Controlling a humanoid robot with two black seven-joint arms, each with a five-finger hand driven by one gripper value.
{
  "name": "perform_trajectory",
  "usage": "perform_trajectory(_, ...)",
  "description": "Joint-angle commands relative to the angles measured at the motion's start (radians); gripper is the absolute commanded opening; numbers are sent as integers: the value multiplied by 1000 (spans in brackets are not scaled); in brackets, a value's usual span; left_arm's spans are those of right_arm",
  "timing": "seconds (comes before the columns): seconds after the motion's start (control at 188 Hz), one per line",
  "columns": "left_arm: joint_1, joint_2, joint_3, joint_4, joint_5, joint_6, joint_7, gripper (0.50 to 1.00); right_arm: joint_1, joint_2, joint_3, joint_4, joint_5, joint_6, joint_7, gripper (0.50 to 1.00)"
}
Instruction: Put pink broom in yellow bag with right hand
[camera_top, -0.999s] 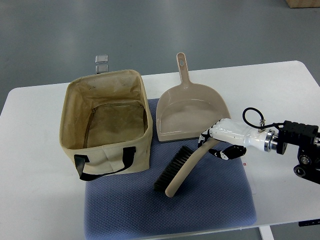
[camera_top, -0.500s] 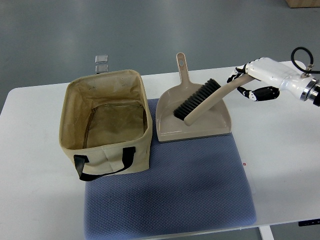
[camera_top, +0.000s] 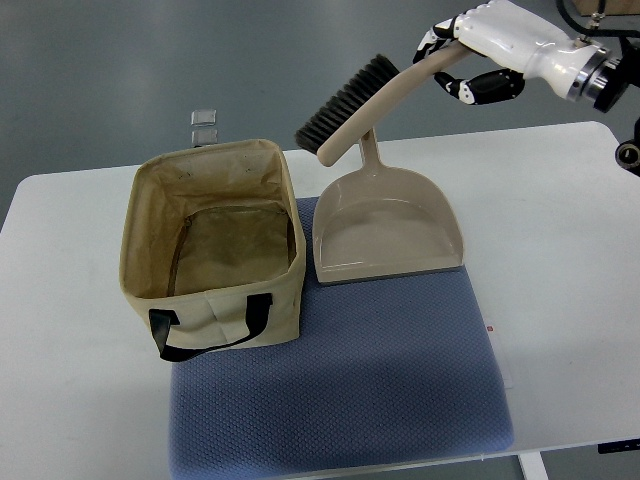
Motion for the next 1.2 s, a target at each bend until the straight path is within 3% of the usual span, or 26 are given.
perform_trajectory(0.0,0,0,0,0,0,0,0,1000,23,90,-14,0,-37,16,-28,500)
perform_trajectory(0.144,-1,0,0,0,0,0,0,1000,21,179,-38,1,-46,16,-31,500)
perform_trajectory(0.346,-1,0,0,0,0,0,0,1000,9,211,-53,3,-35,10,-26,500)
perform_trajectory(0.356,0,0,0,0,0,0,0,1000,9,211,-53,3,-34,10,-26,507)
perform_trajectory(0.361,0,0,0,0,0,0,0,1000,9,213,-53,3,-32,10,-25,547)
perform_trajectory(0.377,0,0,0,0,0,0,0,1000,7,213,-53,3,-32,9,-25,584)
perform_trajectory(0.383,0,0,0,0,0,0,0,1000,7,213,-53,3,-31,9,-22,621)
perform_trajectory(0.393,0,0,0,0,0,0,0,1000,7,213,-53,3,-31,9,-22,621)
perform_trajectory(0.399,-1,0,0,0,0,0,0,1000,6,213,-52,3,-31,9,-22,655)
perform_trajectory(0.431,0,0,0,0,1,0,0,1000,0,213,-50,3,-28,4,-19,739)
perform_trajectory(0.462,0,0,0,0,0,0,0,1000,-7,213,-49,4,-28,4,-17,791)
perform_trajectory(0.659,0,0,0,0,0,0,0,1000,-11,208,-43,9,-5,1,-16,885)
perform_trajectory(0.941,0,0,0,0,0,0,0,1000,-62,138,69,18,155,0,-28,885)
perform_trajectory(1.116,0,0,0,0,0,0,0,1000,-183,78,212,17,437,29,-40,885)
perform_trajectory(1.196,0,0,0,0,0,0,0,1000,-258,64,305,17,576,61,-81,885)
